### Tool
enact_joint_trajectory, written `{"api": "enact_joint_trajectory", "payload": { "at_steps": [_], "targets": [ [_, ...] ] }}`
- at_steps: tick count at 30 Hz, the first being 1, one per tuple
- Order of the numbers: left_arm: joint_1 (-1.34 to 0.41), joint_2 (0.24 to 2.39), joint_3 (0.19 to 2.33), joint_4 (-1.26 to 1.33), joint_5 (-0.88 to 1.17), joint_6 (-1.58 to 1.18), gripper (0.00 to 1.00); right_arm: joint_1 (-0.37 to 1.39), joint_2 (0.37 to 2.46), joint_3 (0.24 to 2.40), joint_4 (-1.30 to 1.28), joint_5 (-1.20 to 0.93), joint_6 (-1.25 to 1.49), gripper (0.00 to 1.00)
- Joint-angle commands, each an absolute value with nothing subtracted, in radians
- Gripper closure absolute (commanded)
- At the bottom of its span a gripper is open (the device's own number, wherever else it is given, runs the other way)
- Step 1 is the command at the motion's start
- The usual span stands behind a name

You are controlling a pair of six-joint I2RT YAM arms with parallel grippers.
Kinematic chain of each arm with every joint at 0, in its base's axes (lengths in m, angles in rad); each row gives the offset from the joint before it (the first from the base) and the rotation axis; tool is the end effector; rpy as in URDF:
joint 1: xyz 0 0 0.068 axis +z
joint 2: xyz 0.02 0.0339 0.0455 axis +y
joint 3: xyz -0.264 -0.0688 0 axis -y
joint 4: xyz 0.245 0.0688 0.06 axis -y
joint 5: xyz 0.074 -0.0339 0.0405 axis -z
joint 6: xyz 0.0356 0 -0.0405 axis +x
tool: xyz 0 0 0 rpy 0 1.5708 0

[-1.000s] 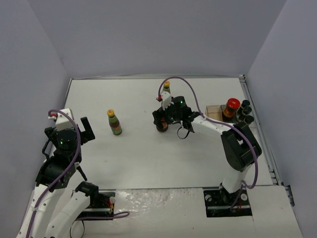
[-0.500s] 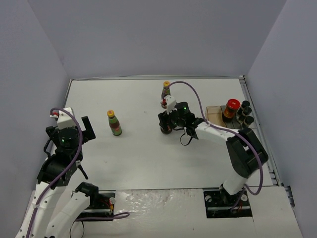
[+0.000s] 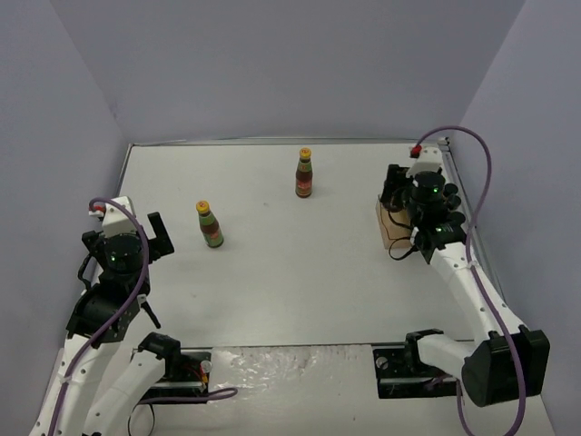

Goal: Organize the condiment bottles

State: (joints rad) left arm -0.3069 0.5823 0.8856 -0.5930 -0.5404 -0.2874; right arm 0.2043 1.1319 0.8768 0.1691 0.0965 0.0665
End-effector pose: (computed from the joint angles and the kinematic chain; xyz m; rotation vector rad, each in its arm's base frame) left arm 0.1157 -0.0175 0.3593 -0.3504 1.7850 0.0830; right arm 0.2642 0.0512 0.3393 -0.0408 1.6574 0.1259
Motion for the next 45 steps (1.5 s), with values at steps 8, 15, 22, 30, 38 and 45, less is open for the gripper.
{"api": "enact_joint_trajectory", "payload": {
  "at_steps": [8,15,22,30,38,45],
  "targets": [
    [-0.301,0.566,0.902,-0.529,-0.528,-0.268,0.03,-0.107,1.138,0.855,0.288,0.153,0.189,1.0],
    [-0.301,0.552,0.899,-0.528,-0.525,-0.267,0.03,-0.135,1.211,0.846,0.359,0.165,0.179,1.0],
    [-0.301,0.548,0.899,-0.527,-0.522,-0.265,0.03,-0.149,1.286,0.77,0.51,0.168,0.149,1.0],
    [-0.301,0.546,0.897,-0.528,-0.52,-0.264,0.03,-0.152,1.323,0.695,0.596,0.17,0.144,1.0],
    [-0.299,0.552,0.896,-0.526,-0.52,-0.262,0.03,-0.15,1.314,0.684,0.517,0.166,0.158,0.43],
    [-0.301,0.561,0.897,-0.528,-0.517,-0.262,0.03,-0.127,1.237,0.775,0.348,0.128,0.155,0.07]
  ]
}}
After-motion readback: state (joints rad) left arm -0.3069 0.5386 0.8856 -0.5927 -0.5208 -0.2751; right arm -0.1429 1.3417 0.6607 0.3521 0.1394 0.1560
